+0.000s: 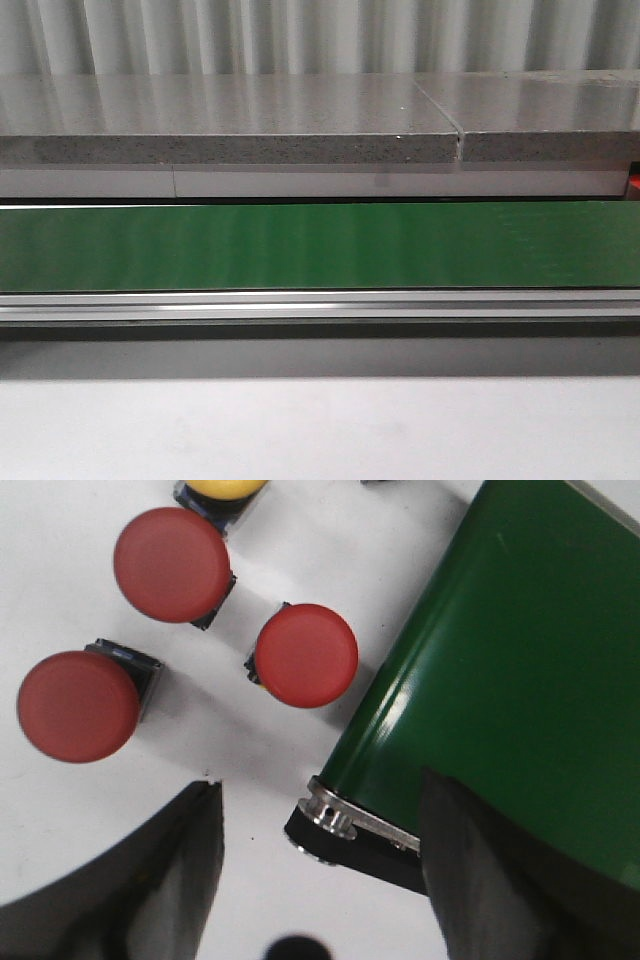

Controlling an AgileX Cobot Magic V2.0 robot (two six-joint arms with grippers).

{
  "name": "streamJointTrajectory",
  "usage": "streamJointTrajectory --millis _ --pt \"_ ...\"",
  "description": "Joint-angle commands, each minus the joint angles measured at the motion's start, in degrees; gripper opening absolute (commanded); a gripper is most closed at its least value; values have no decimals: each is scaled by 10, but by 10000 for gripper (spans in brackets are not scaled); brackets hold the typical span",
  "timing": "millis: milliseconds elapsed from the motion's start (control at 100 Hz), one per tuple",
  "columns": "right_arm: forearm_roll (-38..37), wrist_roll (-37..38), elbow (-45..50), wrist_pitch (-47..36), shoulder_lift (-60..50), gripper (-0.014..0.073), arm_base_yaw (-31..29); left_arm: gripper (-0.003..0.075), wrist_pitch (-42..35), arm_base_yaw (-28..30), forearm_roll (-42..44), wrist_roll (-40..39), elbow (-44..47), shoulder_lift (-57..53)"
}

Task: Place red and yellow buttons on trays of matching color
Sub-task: 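Move the left gripper down over the next red button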

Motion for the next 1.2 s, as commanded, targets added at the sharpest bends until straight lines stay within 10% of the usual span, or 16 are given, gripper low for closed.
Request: streamJointTrajectory --millis 0,970,1190 --pt "-1 -6 -15 -38 1 -72 2 419 17 0 -14 -6 -42 19" --pt "-1 -6 -15 -38 1 -72 2 418 63 0 -18 -6 -131 165" --pt "-1 -6 -15 -38 1 -72 2 288 65 -1 -18 -6 -131 173"
